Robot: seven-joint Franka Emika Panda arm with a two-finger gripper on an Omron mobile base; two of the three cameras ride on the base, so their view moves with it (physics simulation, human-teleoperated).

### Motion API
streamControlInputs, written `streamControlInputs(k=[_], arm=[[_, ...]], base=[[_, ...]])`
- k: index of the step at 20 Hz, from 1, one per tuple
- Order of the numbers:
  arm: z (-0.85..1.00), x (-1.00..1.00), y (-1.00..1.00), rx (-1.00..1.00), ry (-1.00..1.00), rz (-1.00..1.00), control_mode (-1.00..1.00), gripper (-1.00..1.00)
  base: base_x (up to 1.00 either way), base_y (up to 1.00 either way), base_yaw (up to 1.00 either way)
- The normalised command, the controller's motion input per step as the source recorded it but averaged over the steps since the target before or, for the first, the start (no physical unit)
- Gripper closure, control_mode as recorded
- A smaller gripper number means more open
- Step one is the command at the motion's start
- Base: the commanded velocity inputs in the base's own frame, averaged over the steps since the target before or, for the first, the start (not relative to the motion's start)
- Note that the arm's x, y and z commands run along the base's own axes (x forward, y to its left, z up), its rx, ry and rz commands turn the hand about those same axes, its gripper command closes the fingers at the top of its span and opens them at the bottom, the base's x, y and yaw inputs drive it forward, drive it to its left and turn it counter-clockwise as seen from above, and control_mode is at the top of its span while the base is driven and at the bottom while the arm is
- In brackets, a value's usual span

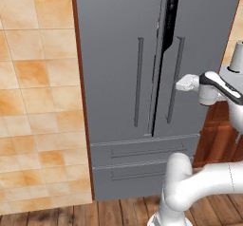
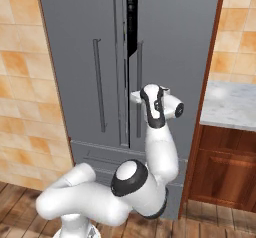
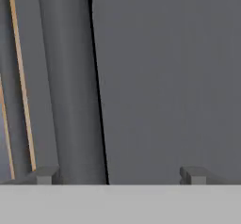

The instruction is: Place the tupperware on the top shelf of the fridge. Make space for the tupperware among the existing items by rearranging them on the shelves if needed. Close the fridge door when finished.

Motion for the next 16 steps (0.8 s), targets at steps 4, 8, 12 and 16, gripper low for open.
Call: streamControlInputs(k=[4, 8, 12, 16], arm=[[0.13, 0.99, 0.17, -0.06, -0.1, -0.37, -1.0, -1.0], [0.19, 1.0, 0.01, 0.0, -0.04, -0.36, -1.0, -1.0], [-0.03, 1.0, 0.02, -0.02, 0.0, -0.32, -1.0, -1.0], [-0.3, 0.25, 0.51, -0.01, -0.04, -0.1, -1.0, -1.0]], base=[[0.0, 0.0, 0.0], [0.0, 0.0, 0.0], [0.0, 0.0, 0.0], [0.0, 0.0, 0.0]])
